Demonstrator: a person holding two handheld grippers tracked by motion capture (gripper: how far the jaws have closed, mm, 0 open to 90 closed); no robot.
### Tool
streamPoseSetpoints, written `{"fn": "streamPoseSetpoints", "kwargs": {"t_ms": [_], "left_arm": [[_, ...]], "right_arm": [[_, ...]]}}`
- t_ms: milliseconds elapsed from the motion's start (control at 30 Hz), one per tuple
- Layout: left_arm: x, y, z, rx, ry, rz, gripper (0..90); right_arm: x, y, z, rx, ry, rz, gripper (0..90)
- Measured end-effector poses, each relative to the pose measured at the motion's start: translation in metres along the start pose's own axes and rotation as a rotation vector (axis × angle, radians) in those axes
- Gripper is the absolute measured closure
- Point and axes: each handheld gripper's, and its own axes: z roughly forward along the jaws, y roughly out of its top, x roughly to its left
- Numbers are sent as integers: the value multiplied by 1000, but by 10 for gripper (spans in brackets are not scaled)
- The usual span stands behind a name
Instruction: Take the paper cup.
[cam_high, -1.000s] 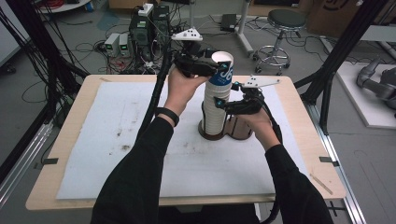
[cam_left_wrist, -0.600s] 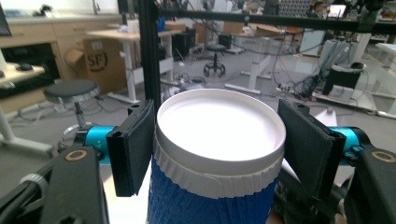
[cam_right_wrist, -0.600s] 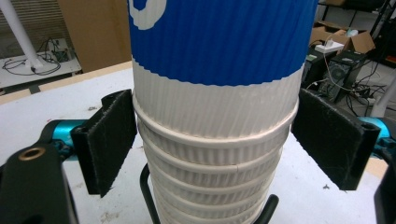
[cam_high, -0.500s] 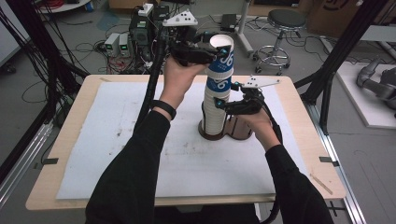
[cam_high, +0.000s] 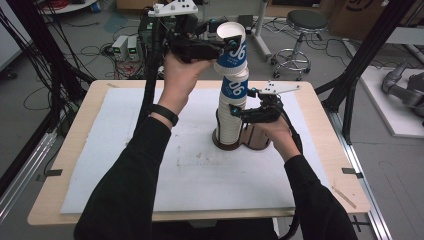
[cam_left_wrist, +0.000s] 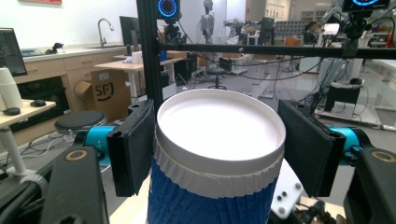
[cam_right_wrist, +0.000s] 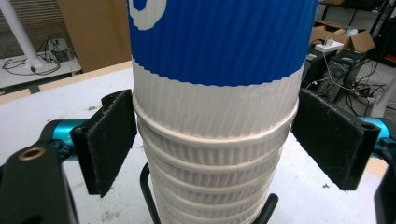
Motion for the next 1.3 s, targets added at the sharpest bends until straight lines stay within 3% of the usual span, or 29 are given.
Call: {"fn": "streamPoseSetpoints", "kwargs": {"t_ms": [267,600,767,933,1300], "left_arm": [[-14,-7,-34,21,3,21,300],[-30,-34,-73,37,18,4,300],[-38,-52,-82,79,41,20,300],[-46,-78,-89,78,22,13,300],[-63,-132,-95,125,0,-11,300]], "right_arm": [[0,0,0,1,-2,4,149],[1,0,0,2,-5,4,149],[1,0,0,2,-7,3,150],[2,0,-1,6,-10,5,150],[2,0,-1,9,-11,0,150]]}}
